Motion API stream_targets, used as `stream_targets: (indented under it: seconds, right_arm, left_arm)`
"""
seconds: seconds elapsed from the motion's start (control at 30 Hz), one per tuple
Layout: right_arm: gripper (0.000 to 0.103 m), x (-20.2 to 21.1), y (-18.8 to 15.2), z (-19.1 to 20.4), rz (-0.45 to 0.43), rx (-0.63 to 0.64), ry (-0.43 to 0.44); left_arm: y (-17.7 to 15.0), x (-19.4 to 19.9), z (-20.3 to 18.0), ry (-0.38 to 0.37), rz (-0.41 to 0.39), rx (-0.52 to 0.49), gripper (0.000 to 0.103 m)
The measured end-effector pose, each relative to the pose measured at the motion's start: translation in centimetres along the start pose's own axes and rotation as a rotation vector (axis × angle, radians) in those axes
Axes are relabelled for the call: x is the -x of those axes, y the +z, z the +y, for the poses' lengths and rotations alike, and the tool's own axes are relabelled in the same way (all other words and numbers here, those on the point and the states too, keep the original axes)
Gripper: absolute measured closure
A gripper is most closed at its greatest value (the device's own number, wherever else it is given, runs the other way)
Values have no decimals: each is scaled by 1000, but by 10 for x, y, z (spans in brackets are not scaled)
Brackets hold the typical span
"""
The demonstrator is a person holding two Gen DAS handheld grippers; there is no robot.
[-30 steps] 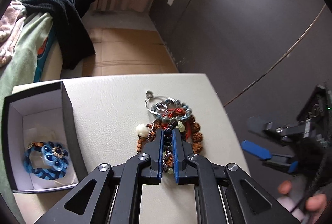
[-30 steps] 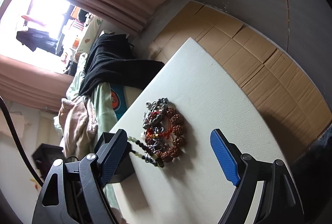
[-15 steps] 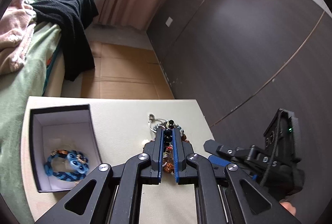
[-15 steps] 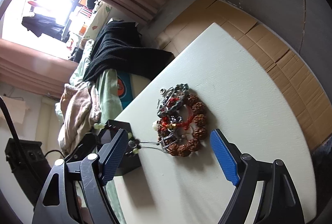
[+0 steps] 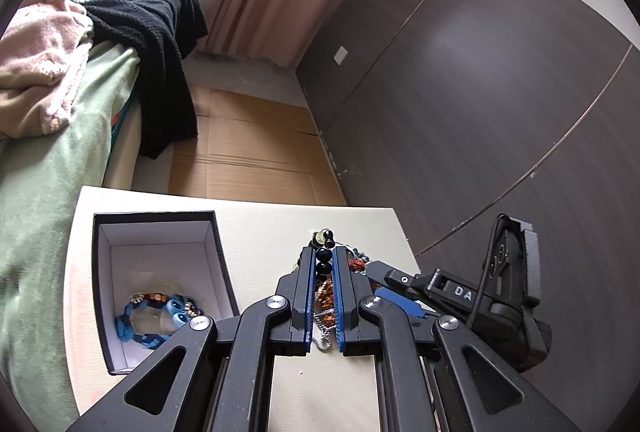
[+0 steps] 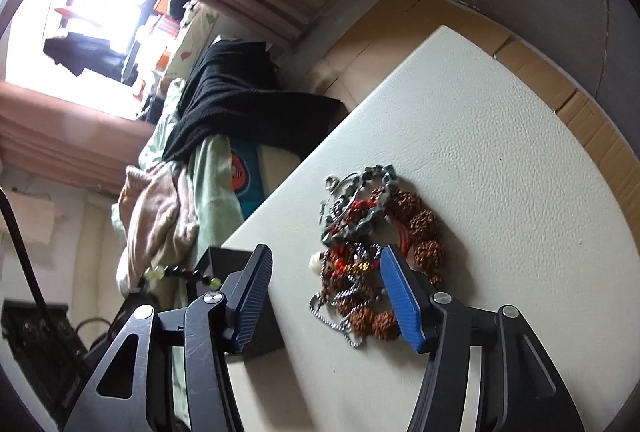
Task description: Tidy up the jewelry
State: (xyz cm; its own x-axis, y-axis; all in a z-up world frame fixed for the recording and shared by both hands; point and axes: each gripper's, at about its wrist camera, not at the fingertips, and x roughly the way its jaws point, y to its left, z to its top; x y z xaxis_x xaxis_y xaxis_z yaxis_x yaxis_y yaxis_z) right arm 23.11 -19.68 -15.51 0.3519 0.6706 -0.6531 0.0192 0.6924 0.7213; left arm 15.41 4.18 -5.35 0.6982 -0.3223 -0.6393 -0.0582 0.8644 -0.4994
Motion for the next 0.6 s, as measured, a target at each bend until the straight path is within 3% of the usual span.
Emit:
stream_targets:
  seconds: [0.1, 0.27, 0.33, 0.37, 0.4, 0.6]
  right_arm:
    - [56, -5, 1, -10, -12, -62, 23]
    - [60, -15, 3, -22, -41, -148, 50]
    - [68, -18, 3, -24, -49, -165, 52]
    - [82, -18, 3, -25, -52, -170, 47]
    - [88, -19, 3, -25, -52, -174, 45]
    - [92, 6, 2, -22, -107, -193, 109]
  left_arm:
    - [0, 0, 3, 4, 2, 10, 95]
    - [0, -1, 4, 10, 4, 11, 95]
    - [0, -2, 5, 13, 4, 10, 95]
    - [0, -1, 5, 16, 4, 10, 95]
    - [0, -1, 7, 19, 3, 11, 95]
    - [2, 5, 11, 28, -14, 29, 95]
